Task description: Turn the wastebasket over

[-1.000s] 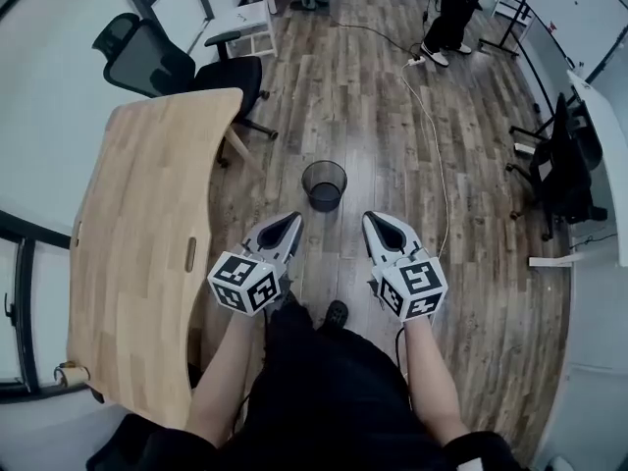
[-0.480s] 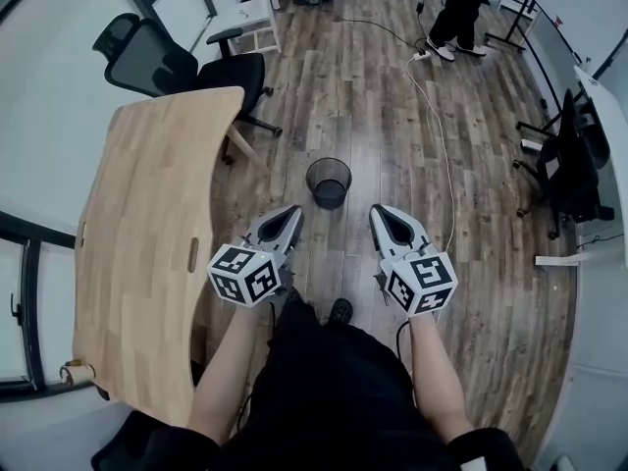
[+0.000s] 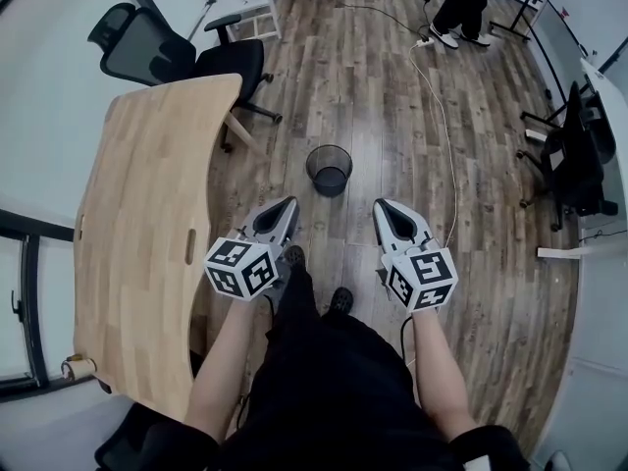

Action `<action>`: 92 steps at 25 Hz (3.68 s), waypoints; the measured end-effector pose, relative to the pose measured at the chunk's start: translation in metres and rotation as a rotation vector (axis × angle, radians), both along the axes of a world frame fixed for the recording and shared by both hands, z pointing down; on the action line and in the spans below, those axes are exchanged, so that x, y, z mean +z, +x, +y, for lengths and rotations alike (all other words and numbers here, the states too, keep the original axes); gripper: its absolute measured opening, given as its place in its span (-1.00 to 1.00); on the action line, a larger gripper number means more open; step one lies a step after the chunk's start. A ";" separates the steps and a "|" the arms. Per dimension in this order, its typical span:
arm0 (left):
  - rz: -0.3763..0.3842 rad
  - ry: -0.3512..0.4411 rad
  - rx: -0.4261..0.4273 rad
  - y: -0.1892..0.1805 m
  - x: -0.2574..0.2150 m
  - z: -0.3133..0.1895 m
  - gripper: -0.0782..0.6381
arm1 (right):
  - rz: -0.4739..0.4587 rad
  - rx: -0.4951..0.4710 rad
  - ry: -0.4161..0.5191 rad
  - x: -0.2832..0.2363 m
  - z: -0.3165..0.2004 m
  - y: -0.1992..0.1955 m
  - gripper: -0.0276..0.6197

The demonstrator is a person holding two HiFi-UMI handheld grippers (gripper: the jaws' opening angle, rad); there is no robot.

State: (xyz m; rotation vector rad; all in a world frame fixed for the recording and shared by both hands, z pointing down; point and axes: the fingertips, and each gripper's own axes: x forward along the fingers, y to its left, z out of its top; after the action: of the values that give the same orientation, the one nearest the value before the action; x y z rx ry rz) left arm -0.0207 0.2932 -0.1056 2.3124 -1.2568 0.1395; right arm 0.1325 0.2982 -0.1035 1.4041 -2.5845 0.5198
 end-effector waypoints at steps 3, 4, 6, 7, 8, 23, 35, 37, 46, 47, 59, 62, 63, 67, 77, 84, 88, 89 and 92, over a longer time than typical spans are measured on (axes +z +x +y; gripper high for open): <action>-0.008 -0.002 -0.008 -0.005 0.007 -0.008 -0.73 | -0.009 0.013 -0.014 0.007 -0.006 0.002 -0.81; -0.007 -0.005 -0.008 -0.007 0.009 -0.011 -0.73 | -0.011 0.016 -0.018 0.009 -0.008 0.002 -0.81; -0.002 -0.010 -0.008 -0.009 0.012 -0.018 -0.73 | -0.013 0.022 -0.029 0.013 -0.013 0.001 -0.81; 0.003 -0.011 -0.005 -0.010 0.013 -0.022 -0.73 | -0.015 0.025 -0.034 0.015 -0.017 0.000 -0.82; 0.006 -0.012 -0.001 -0.011 0.014 -0.026 -0.73 | -0.016 0.027 -0.038 0.015 -0.021 0.000 -0.82; 0.062 -0.087 0.080 -0.047 0.046 -0.148 -0.73 | 0.084 0.007 -0.094 0.034 -0.132 -0.052 -0.81; 0.058 -0.204 0.167 -0.069 0.096 -0.216 -0.73 | 0.111 0.091 -0.154 0.067 -0.204 -0.090 -0.81; 0.062 -0.224 0.165 -0.067 0.102 -0.219 -0.73 | 0.116 0.084 -0.171 0.075 -0.207 -0.090 -0.81; 0.097 -0.275 0.064 -0.052 0.126 -0.239 -0.73 | 0.144 -0.031 -0.201 0.099 -0.243 -0.071 -0.81; 0.095 -0.279 0.046 -0.046 0.128 -0.238 -0.73 | 0.142 -0.050 -0.201 0.101 -0.246 -0.065 -0.81; 0.090 -0.327 -0.125 0.013 0.177 -0.262 -0.73 | 0.101 -0.200 -0.268 0.169 -0.284 -0.019 -0.81; 0.129 -0.303 -0.122 0.022 0.195 -0.274 -0.73 | 0.095 -0.198 -0.286 0.197 -0.292 -0.017 -0.81; 0.128 -0.299 -0.119 0.023 0.204 -0.278 -0.73 | 0.094 -0.194 -0.288 0.206 -0.295 -0.017 -0.81; 0.099 -0.308 -0.108 0.018 0.245 -0.285 -0.73 | 0.089 -0.180 -0.313 0.246 -0.301 -0.020 -0.81; -0.002 -0.301 -0.028 0.001 0.361 -0.317 -0.73 | 0.102 -0.196 -0.352 0.355 -0.321 -0.045 -0.81; -0.161 -0.199 -0.017 -0.012 0.436 -0.344 -0.73 | 0.124 -0.150 -0.348 0.446 -0.346 -0.035 -0.81; -0.243 -0.212 0.026 -0.016 0.485 -0.352 -0.73 | 0.153 -0.189 -0.349 0.484 -0.349 -0.043 -0.81; -0.263 -0.215 0.036 -0.016 0.496 -0.354 -0.73 | 0.160 -0.203 -0.349 0.492 -0.349 -0.045 -0.81; -0.315 -0.201 0.069 -0.014 0.526 -0.361 -0.73 | 0.171 -0.223 -0.355 0.516 -0.352 -0.050 -0.81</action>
State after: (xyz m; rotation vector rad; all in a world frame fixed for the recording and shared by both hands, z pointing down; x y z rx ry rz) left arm -0.0343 -0.0674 0.4200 2.2170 -1.2440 0.6458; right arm 0.0826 -0.0542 0.4125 0.9874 -2.3286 0.7424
